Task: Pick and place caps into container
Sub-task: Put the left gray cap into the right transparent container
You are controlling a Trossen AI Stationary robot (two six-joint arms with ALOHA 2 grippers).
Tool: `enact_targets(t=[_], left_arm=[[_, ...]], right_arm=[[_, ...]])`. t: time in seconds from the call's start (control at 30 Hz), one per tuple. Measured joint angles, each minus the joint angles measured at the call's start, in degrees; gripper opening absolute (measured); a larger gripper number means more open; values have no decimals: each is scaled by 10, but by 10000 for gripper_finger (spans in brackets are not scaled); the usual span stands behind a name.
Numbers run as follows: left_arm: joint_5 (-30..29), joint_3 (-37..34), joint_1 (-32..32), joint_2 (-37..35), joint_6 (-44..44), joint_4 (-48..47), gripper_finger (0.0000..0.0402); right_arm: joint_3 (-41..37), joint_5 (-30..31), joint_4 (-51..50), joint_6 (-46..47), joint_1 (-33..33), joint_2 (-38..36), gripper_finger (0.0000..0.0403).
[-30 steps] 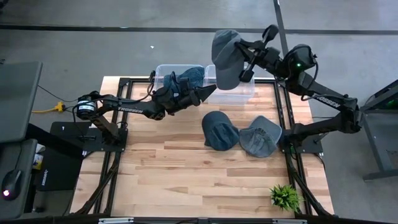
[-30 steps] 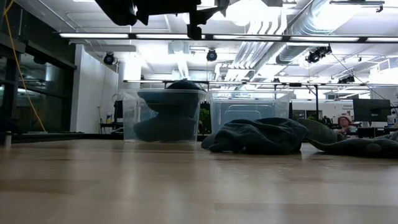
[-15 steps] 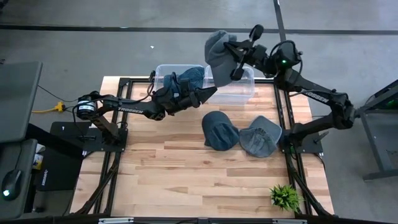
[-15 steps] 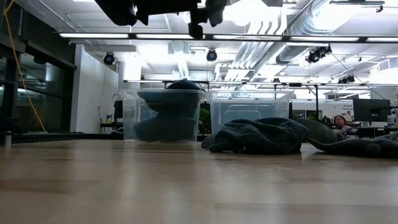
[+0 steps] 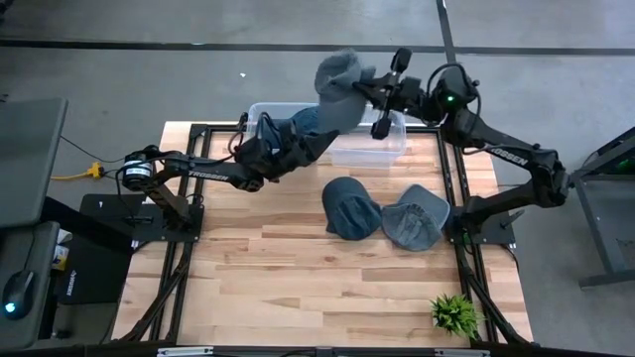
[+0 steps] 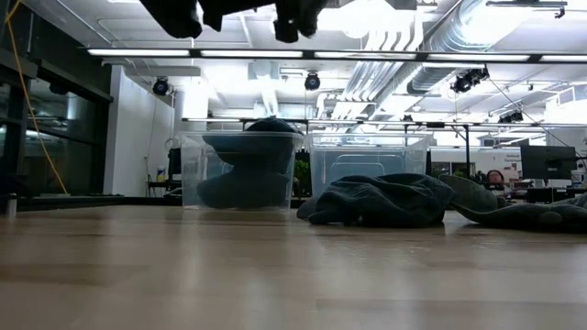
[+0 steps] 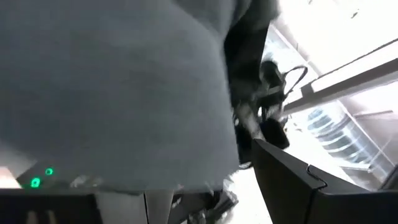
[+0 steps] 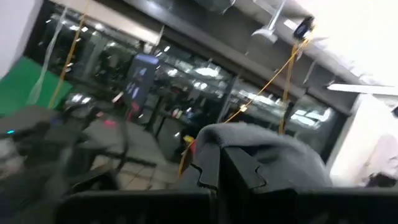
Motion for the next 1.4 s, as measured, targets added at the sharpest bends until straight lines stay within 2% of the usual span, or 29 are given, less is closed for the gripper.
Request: enact_targets(t=[0.13, 0.47, 0.7, 0.9, 1.13, 1.4], left_arm=[[-14, 0, 0, 0, 19, 11, 201], [-7, 0, 0, 0, 31, 15, 201], [-5, 0, -1, 0, 31, 14, 201], [4, 0, -1, 0, 31, 13, 201], [11, 0, -1, 0, 30, -6, 201], [20, 0, 0, -1, 27, -28, 201]], right_arm=[[0, 1, -42, -7, 18, 1, 0], [0, 15, -163, -22, 58, -18, 0], [0, 85, -270, -41, 91, -69, 0], [0, 87, -342, -15, 116, -109, 0], [0, 88, -416, 10, 153, -120, 0], [0, 159, -463, 12, 205, -119, 0]])
